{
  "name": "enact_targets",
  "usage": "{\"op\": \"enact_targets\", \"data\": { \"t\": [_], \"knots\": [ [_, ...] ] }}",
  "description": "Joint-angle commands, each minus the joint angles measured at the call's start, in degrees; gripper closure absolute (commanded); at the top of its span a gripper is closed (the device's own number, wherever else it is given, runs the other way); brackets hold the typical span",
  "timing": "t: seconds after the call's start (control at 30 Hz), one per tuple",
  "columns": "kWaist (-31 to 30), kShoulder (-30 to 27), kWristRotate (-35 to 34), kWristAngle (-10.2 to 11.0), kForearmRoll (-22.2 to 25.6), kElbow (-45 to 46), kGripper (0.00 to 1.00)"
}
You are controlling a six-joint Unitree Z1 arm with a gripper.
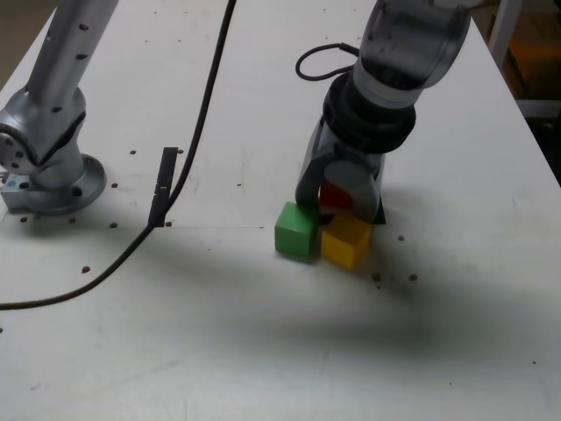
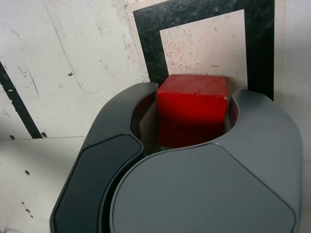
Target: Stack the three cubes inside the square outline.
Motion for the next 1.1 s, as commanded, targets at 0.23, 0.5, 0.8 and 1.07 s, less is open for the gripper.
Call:
{"op": "enact_targets", "data": {
  "t": [0.23,0.5,0.8,1.07],
  "knots": [
    [0.45,0.47,-0.07,0.21,-1.55,0.21,0.72],
    [1.54,0.63,-0.09,1.22,-2.29,1.47,0.7],
    [1.59,0.12,0.01,1.2,-2.4,1.77,0.27],
    [1.59,0.01,0.06,0.83,-2.21,0.67,0.04]
  ]
}}
